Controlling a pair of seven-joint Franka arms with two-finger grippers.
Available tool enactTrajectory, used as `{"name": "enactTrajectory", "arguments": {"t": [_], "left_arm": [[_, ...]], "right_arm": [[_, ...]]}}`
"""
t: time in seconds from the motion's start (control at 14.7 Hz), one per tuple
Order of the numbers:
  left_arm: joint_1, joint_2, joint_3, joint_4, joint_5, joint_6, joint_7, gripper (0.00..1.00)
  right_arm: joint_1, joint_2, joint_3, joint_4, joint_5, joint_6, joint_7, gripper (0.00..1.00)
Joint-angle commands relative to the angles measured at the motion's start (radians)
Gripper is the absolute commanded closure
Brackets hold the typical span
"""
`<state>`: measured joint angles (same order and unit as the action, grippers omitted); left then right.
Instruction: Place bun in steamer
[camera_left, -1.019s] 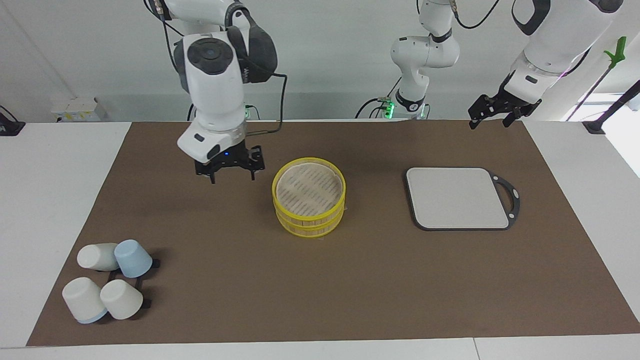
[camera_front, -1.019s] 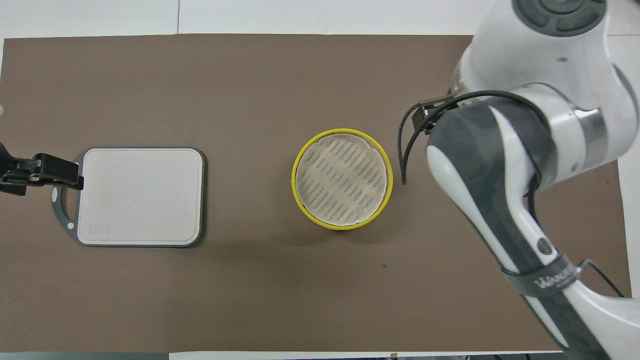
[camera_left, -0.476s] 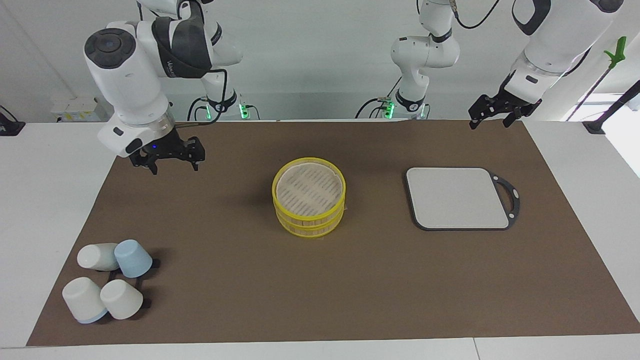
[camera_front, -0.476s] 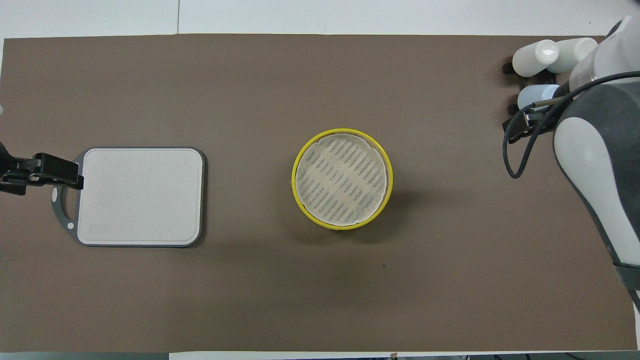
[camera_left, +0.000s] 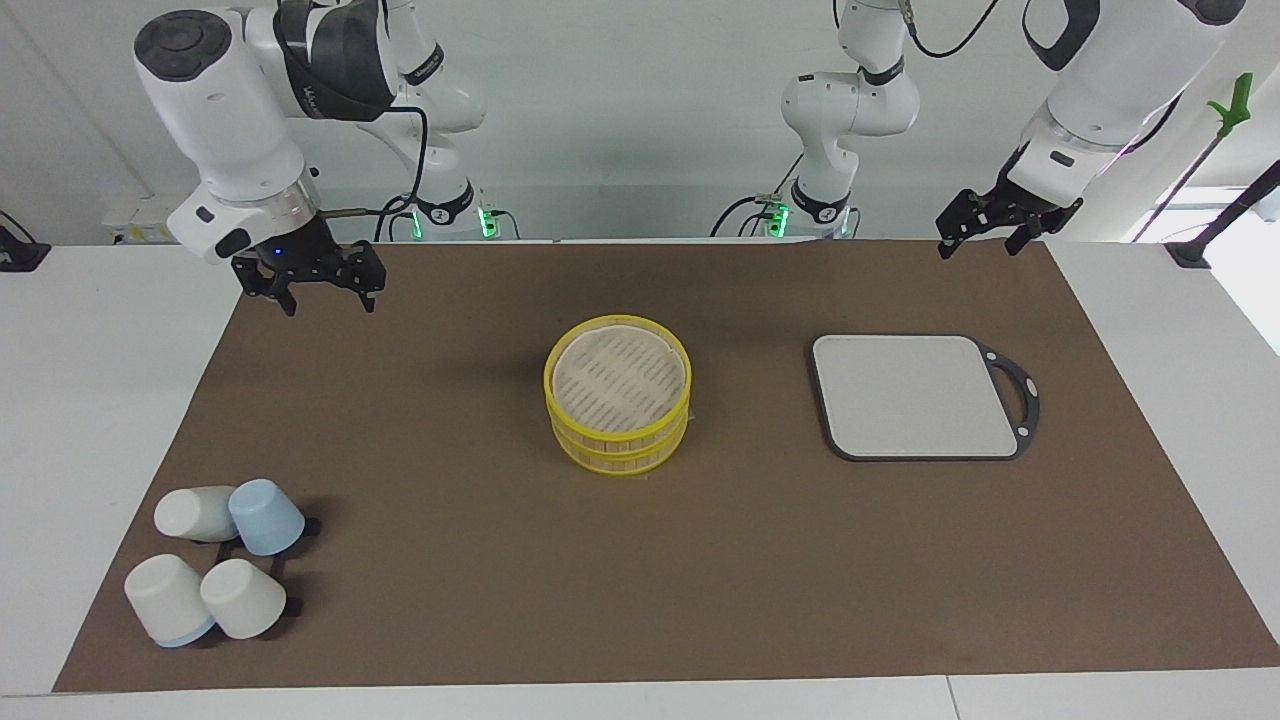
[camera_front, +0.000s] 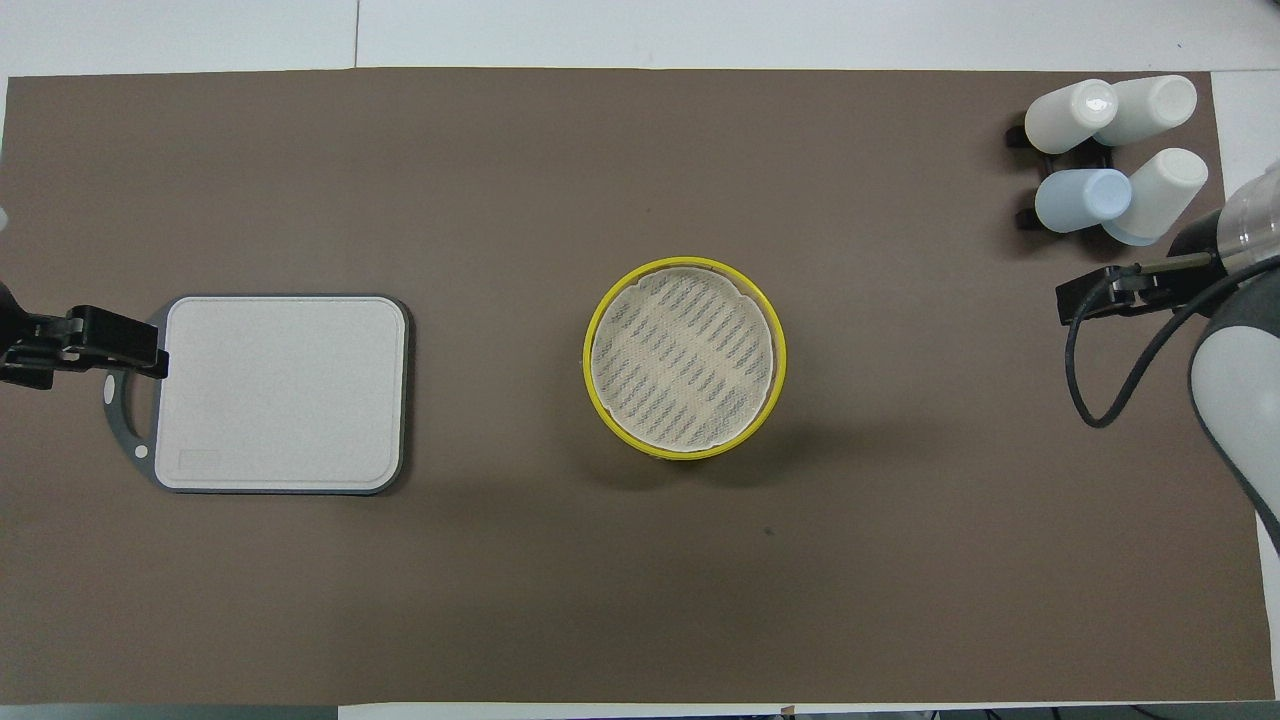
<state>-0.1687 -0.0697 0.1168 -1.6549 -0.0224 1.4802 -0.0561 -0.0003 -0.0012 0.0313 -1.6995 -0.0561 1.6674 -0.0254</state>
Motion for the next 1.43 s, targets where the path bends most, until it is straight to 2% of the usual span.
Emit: {"name": "enactTrajectory", "arguments": {"t": [0.0, 0.41, 1.36], "left_arm": [[0.005, -0.019, -0.003, -0.017, 0.01, 0.02, 0.012, 0.0], [0.002, -0.019, -0.003, -0.017, 0.016, 0.022, 0.012, 0.0], [0.005, -0.022, -0.003, -0.025, 0.016, 0.028, 0.009, 0.0]], "right_arm": [[-0.02, 0.01, 0.009, 0.024, 0.025, -0.012, -0.016, 0.0], [-0.049, 0.01, 0.004, 0.023, 0.076, -0.029, -0.008, 0.0], [-0.052, 0.006, 0.004, 0.017, 0.074, -0.038, -0.002, 0.0]]}}
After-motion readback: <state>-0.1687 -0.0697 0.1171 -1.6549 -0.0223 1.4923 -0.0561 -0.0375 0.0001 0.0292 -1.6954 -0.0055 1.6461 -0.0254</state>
